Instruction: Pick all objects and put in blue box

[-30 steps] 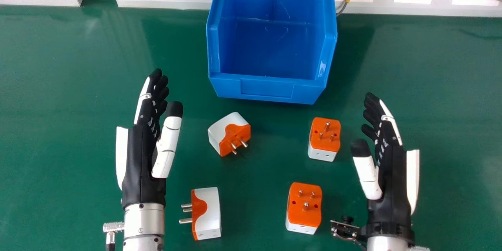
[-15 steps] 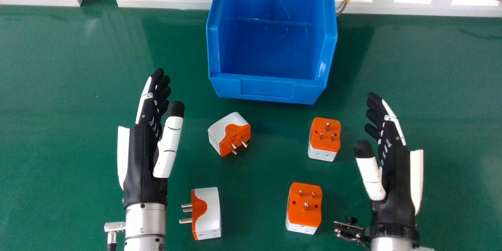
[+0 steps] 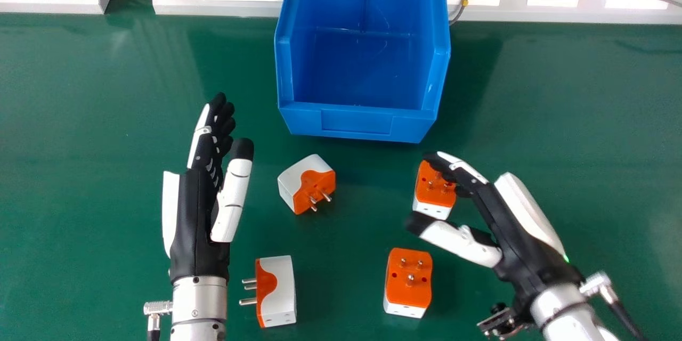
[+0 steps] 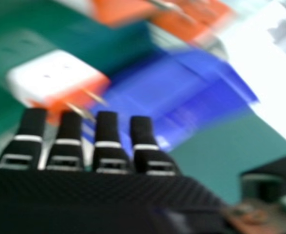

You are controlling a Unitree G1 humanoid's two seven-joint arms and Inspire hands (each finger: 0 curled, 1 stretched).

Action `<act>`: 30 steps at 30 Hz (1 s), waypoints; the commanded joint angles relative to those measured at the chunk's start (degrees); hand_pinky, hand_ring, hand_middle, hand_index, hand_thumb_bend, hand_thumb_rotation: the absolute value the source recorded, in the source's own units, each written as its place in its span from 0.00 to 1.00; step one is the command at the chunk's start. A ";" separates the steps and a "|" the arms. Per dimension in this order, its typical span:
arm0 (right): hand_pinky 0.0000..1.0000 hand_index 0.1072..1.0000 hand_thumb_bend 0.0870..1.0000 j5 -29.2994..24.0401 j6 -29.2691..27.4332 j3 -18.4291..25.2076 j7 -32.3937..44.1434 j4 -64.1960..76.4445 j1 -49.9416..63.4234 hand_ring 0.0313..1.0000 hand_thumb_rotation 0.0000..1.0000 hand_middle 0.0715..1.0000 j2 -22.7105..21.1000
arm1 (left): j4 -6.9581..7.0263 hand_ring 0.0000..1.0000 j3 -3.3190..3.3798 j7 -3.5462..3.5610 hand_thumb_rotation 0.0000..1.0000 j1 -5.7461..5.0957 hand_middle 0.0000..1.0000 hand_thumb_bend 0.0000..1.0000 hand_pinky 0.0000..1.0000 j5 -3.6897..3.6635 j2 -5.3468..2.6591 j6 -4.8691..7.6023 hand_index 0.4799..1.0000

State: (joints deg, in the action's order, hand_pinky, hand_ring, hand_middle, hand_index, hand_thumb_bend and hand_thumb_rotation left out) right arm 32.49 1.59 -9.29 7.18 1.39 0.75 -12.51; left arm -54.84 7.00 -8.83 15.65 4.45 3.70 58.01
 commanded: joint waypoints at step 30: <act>0.81 0.87 1.00 8.53 25.32 -8.10 15.04 19.56 2.35 0.89 0.25 0.89 -5.57 | 8.32 0.91 -0.78 -1.42 0.88 -2.65 0.92 0.70 0.92 1.40 -0.38 -2.90 0.81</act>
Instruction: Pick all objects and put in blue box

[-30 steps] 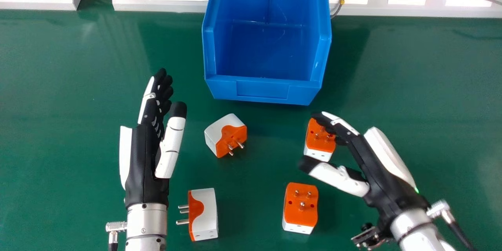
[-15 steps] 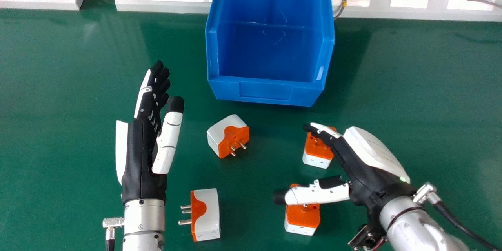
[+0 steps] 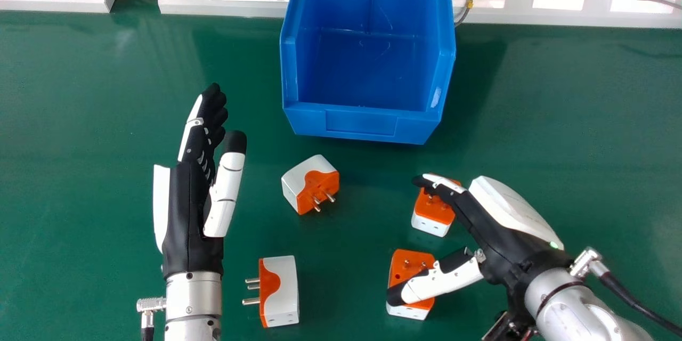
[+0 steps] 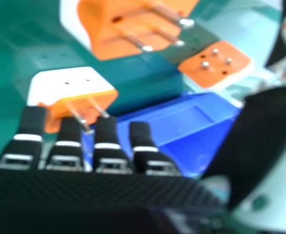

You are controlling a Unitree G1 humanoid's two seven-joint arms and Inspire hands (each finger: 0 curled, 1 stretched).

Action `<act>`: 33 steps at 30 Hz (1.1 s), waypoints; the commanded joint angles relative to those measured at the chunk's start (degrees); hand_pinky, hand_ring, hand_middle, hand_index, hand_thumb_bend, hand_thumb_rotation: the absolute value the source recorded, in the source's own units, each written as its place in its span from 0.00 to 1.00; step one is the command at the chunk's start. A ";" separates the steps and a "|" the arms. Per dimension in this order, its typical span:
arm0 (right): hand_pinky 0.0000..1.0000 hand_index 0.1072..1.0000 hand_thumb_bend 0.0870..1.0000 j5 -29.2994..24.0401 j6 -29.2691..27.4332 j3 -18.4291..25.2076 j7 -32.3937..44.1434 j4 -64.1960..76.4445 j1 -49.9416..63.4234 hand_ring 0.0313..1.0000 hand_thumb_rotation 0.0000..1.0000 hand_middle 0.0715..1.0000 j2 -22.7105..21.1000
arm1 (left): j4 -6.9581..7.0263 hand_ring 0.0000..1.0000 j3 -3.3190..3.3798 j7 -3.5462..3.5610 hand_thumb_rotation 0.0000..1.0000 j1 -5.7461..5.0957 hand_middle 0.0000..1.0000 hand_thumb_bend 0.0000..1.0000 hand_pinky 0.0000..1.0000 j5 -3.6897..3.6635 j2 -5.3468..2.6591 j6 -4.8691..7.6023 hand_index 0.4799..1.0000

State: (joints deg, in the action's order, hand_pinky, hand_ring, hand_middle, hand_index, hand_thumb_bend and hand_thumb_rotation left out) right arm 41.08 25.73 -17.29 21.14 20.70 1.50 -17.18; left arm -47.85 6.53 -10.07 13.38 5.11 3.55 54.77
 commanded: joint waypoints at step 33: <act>0.86 0.90 1.00 -7.79 -32.84 4.43 -26.44 -3.88 7.21 0.94 0.24 0.95 -1.36 | 1.93 0.91 -0.86 -1.30 0.88 -0.59 0.92 0.69 0.92 1.62 -0.06 -0.17 0.80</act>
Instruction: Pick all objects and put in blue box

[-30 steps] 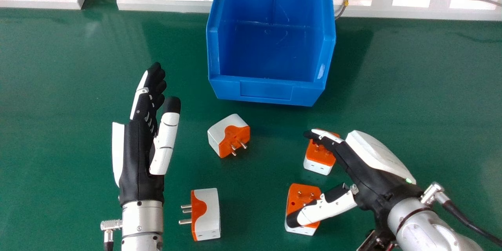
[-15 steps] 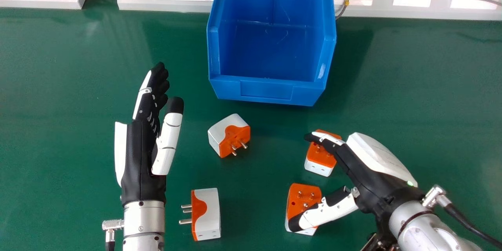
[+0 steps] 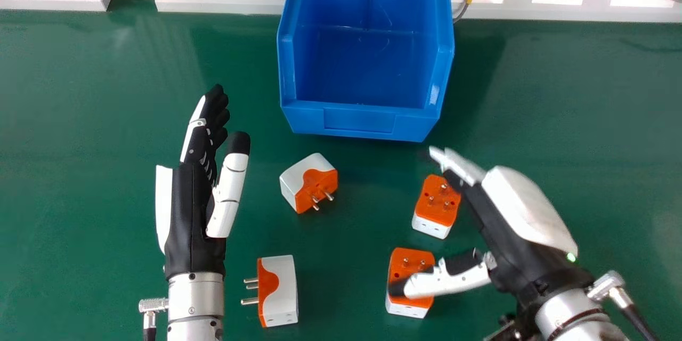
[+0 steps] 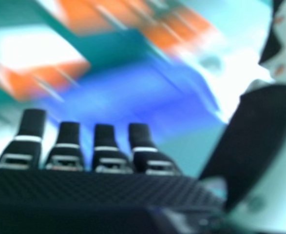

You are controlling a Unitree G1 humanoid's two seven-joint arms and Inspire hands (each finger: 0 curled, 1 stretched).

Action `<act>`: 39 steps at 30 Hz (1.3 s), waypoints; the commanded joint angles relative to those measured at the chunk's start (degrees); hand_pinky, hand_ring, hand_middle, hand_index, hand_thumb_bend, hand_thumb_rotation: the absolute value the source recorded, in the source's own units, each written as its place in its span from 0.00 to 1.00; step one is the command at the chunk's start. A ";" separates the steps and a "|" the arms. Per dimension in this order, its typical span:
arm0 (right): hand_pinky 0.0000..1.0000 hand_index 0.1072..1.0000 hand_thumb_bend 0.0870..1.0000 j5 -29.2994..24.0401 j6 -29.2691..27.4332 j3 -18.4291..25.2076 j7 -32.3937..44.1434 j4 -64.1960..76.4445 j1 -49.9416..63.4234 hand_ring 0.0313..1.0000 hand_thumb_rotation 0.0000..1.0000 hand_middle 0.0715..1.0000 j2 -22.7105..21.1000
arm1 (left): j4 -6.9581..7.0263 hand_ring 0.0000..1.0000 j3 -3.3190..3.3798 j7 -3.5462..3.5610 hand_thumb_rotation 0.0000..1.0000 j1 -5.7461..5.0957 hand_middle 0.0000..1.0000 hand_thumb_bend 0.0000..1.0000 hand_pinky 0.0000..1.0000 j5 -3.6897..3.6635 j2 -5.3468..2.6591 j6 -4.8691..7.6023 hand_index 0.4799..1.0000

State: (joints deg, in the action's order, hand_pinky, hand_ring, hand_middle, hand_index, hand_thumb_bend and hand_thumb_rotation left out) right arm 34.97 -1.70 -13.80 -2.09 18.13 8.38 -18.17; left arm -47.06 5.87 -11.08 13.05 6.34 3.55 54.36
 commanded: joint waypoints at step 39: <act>0.74 0.82 1.00 0.85 30.75 -6.19 26.06 4.47 -5.77 0.81 0.19 0.84 -3.27 | 1.96 0.91 -0.50 -0.65 0.89 0.43 0.92 0.68 0.91 0.82 -0.08 -0.70 0.81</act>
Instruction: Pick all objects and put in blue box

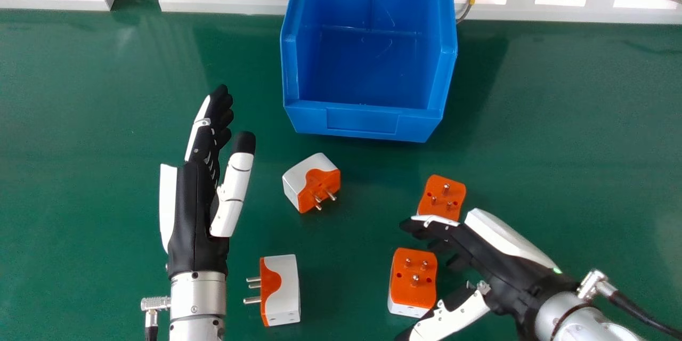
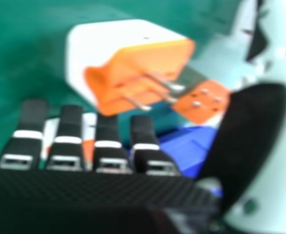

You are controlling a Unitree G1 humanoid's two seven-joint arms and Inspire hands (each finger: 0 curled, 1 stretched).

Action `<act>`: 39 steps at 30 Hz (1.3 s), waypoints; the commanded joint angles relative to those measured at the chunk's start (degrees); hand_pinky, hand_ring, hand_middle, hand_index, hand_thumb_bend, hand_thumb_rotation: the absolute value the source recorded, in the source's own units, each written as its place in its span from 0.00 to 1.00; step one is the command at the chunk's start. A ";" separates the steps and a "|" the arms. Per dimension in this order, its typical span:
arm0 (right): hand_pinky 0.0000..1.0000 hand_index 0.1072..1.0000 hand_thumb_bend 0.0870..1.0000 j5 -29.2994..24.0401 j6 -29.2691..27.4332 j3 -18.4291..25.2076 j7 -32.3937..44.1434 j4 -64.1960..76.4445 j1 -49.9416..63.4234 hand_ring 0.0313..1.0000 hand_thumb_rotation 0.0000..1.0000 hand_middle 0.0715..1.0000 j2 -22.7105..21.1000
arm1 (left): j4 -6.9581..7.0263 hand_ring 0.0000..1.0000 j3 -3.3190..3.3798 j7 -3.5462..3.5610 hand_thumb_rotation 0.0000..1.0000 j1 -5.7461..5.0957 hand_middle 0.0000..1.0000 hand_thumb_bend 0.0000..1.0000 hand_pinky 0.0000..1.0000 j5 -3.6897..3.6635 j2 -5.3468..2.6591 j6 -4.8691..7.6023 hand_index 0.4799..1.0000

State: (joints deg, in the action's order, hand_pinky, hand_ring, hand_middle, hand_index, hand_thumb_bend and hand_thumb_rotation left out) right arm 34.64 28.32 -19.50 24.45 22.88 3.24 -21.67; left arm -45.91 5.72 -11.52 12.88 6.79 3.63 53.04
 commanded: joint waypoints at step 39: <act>0.75 0.71 0.91 12.02 1.63 -8.46 -4.69 -17.35 -6.11 0.77 0.01 0.80 4.50 | 2.04 0.91 -0.54 -0.93 0.89 0.02 0.92 0.68 0.91 0.88 -0.23 0.77 0.81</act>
State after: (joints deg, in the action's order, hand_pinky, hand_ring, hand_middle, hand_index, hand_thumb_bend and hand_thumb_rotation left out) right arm 47.63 27.37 -27.37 16.26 7.67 -5.90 -16.97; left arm -45.38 5.39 -11.83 13.12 6.96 3.58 53.08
